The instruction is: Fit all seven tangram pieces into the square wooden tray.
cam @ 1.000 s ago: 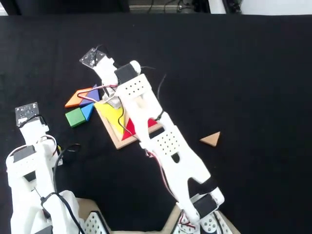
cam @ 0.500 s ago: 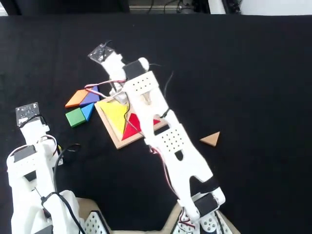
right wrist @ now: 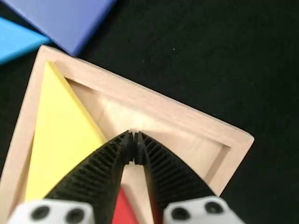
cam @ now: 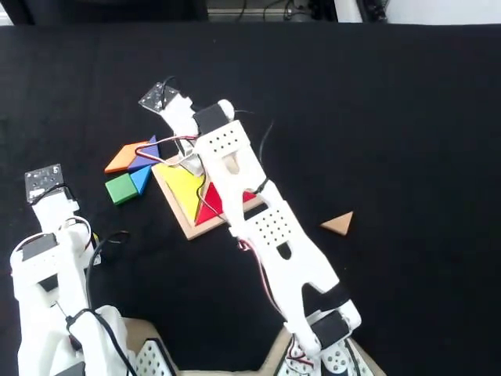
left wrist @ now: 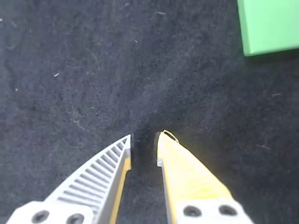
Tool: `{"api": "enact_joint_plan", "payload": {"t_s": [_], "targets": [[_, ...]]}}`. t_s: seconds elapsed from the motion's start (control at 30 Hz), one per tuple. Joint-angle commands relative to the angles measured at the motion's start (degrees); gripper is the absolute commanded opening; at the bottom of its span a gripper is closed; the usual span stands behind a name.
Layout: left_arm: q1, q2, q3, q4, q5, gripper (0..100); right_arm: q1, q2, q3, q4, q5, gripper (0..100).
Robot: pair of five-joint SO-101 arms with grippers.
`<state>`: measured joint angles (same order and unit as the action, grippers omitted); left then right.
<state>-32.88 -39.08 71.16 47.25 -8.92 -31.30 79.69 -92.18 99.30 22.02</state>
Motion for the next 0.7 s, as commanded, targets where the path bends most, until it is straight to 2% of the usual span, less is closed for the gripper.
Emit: {"api": "enact_joint_plan", "payload": {"t_s": [0.0, 0.17, 0.33, 0.47, 0.6, 0.67], "targets": [[-0.5, -1.0, -1.0, -0.7, 0.1, 11, -2.8, -5.2, 7.2, 2.0, 0.4, 1.1], [-0.5, -1.0, -1.0, -0.7, 0.1, 11, -3.3, -10.5, 15.4, 2.0, -0.1, 1.1], [-0.5, -1.0, -1.0, -0.7, 0.1, 11, -0.6, -20.5, 22.7, 2.0, -3.3, 1.1], [-0.5, -1.0, -1.0, -0.7, 0.1, 11, 4.0, -26.8, 29.1, 1.1, -3.0, 1.1], [-0.5, -1.0, -1.0, -0.7, 0.1, 11, 11.7, -26.4, 34.8, -4.0, -2.7, 1.1], [0.7, -1.0, -1.0, -0.7, 0.1, 11, 13.3, -25.5, 37.1, -5.6, -2.7, 1.1]]}}
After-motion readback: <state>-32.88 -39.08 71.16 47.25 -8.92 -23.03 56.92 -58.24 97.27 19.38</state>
